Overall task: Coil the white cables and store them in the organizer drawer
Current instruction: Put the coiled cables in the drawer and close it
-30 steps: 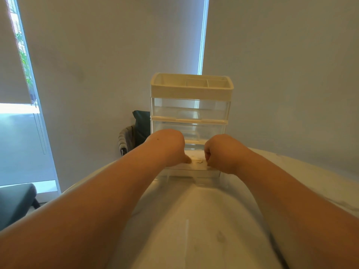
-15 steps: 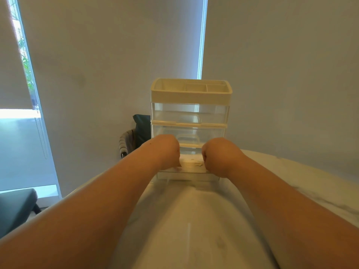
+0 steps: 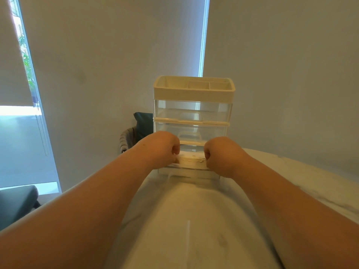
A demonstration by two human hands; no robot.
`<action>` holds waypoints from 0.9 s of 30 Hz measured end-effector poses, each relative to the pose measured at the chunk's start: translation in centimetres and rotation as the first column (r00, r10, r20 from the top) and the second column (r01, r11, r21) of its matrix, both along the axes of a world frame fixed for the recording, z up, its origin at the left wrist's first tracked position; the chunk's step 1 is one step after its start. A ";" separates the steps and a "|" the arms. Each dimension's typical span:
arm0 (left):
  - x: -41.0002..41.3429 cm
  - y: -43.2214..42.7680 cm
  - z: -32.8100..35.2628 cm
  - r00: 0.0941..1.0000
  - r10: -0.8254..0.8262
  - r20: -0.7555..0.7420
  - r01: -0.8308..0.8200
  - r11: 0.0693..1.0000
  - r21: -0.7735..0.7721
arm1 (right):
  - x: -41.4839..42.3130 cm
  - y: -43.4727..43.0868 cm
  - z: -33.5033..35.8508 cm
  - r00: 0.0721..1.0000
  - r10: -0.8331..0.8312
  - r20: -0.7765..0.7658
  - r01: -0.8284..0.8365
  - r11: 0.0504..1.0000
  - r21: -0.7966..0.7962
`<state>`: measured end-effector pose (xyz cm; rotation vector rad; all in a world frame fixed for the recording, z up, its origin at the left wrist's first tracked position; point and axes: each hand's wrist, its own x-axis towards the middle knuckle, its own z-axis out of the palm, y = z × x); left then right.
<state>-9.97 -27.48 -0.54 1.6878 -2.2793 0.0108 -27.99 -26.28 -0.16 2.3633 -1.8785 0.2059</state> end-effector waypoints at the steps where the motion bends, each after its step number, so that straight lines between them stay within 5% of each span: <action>1: 0.0 -0.1 0.1 1.000 -0.002 -0.005 0.002 1.000 0.018 | 0.0 0.0 0.1 1.000 0.002 0.005 -0.002 1.000 0.008; 6: -0.5 -0.6 -0.1 1.000 0.024 0.012 -0.025 0.995 0.092 | -0.2 0.0 0.2 0.999 0.029 0.030 -0.030 0.999 0.037; 20: -0.8 -0.5 -0.1 0.988 0.046 0.149 -0.043 0.999 -0.019 | 0.0 -0.7 0.0 0.999 0.045 0.011 -0.045 0.999 0.002; 27: -0.9 0.1 0.8 0.994 -0.002 0.109 -0.007 0.997 0.081 | 0.0 -1.0 0.4 0.997 0.072 -0.038 -0.072 0.997 0.006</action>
